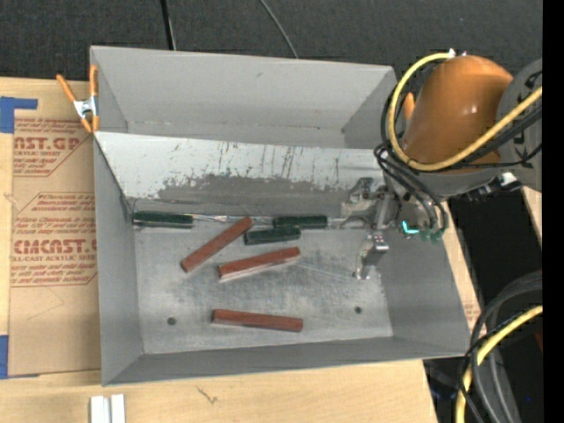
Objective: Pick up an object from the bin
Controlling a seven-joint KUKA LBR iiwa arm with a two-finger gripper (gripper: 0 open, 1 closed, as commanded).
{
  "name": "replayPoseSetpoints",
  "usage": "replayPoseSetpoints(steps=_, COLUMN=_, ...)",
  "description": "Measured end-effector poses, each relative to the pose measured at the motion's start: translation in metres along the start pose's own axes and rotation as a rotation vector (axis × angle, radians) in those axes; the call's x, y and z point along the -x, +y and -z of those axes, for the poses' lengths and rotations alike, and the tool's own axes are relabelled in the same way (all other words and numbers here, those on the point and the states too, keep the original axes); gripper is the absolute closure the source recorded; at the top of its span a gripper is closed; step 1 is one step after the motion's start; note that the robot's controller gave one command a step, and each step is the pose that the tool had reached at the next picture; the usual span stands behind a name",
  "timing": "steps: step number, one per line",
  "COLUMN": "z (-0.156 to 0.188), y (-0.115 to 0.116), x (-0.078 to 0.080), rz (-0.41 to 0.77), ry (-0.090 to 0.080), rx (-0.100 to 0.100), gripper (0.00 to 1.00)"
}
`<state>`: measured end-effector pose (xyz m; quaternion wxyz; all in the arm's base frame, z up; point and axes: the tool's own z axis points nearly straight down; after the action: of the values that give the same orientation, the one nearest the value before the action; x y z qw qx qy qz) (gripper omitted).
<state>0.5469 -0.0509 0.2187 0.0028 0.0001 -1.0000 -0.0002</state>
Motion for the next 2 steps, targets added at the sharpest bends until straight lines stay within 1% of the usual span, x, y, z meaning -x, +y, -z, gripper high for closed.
replayPoseSetpoints(steps=1, z=0.004, y=0.0, x=0.002, rz=0.001, ry=-0.008, rx=-0.001, gripper=0.0)
replayPoseSetpoints(steps=2, z=-0.059, y=0.03, x=0.017, rz=0.096, ry=-0.011, rx=-0.001, gripper=0.0)
